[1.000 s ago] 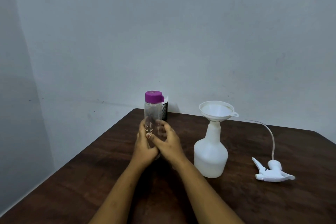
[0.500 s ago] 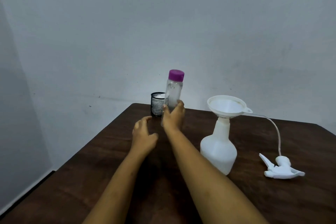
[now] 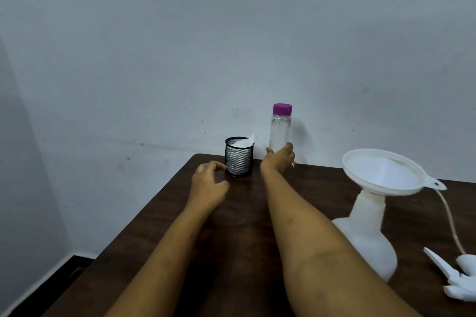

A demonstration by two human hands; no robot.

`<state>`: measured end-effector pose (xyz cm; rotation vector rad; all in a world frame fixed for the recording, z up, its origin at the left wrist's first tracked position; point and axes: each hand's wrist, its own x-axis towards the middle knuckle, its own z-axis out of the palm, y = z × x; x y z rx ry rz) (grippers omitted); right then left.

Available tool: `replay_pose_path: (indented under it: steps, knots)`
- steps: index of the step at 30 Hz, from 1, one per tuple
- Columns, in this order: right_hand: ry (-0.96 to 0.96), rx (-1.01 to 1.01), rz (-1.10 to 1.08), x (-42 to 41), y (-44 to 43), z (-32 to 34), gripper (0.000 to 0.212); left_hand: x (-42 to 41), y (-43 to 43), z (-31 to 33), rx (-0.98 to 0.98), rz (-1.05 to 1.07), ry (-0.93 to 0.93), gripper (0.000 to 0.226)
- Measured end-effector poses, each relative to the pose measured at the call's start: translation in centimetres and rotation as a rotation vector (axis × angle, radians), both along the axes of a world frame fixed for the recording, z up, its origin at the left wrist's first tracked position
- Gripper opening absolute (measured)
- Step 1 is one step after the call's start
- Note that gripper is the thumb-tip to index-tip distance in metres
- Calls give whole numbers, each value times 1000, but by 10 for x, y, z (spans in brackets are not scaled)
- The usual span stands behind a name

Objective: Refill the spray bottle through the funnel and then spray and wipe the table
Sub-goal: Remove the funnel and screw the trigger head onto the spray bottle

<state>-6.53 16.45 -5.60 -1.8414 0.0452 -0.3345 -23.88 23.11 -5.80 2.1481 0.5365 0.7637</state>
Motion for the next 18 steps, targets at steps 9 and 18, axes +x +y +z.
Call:
replay_pose_path:
  steps: [9, 18]
  knots:
    - [16, 25, 5, 14, 4, -4, 64, 20, -5, -4, -6, -67, -42, 36]
    - [182, 273, 86, -55, -3, 11, 103, 0, -15, 2, -67, -19, -81, 34]
